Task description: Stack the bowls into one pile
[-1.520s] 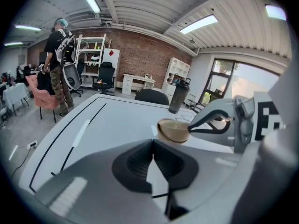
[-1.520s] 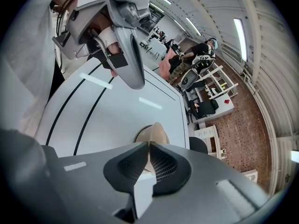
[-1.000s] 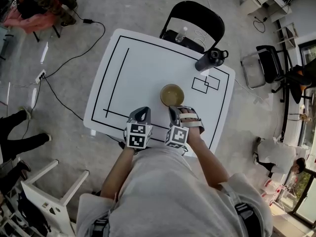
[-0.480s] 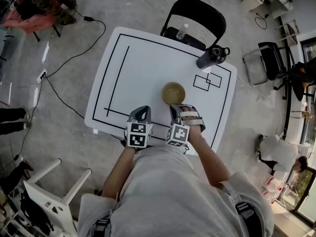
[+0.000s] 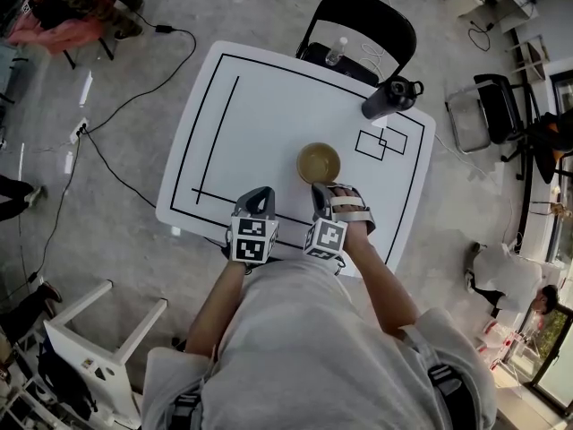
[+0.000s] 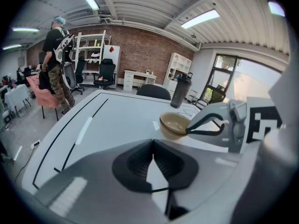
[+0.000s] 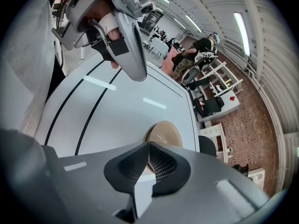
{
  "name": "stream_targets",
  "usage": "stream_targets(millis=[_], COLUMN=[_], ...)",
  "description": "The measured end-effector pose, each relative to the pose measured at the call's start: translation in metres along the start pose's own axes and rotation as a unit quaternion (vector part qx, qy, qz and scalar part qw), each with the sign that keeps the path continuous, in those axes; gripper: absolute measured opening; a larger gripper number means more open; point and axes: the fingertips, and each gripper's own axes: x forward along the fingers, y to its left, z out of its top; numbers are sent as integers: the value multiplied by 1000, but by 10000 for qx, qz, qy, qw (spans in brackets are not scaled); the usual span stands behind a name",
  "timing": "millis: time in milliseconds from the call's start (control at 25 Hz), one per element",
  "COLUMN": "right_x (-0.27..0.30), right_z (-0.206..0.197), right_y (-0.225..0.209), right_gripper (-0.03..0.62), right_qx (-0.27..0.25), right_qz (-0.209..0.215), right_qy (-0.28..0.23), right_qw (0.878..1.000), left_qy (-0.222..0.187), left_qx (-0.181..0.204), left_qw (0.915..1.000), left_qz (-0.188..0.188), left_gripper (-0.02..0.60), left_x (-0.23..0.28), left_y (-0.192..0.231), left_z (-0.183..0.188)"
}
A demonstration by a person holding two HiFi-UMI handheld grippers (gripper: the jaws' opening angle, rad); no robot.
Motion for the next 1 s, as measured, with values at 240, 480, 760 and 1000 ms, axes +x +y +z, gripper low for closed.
stream_targets(millis=[240,480,760,1000], right_x=[1,1,2,-6], right_z=[2,1,0,3], right_y=[0,0,-1,-5], right_gripper=[10,19,50,54], right_qx=[48,116,258,550], right_qz=[11,6,-41,-249], right_qy=[-21,57,141,124], right_qw=[10000,9999,9996,9981], left_qy=[-7,-4,-25,-60], left_qx=[-5,-12,-18,26], left_qw=[10000,10000,10000,10000], left_qz=[10,8,-7,-68], left_gripper=[3,3,3,3], left_x=[-3,-7,-12,-20], left_y=[1,4,8,11], left_z=[-2,-3,-8,-11])
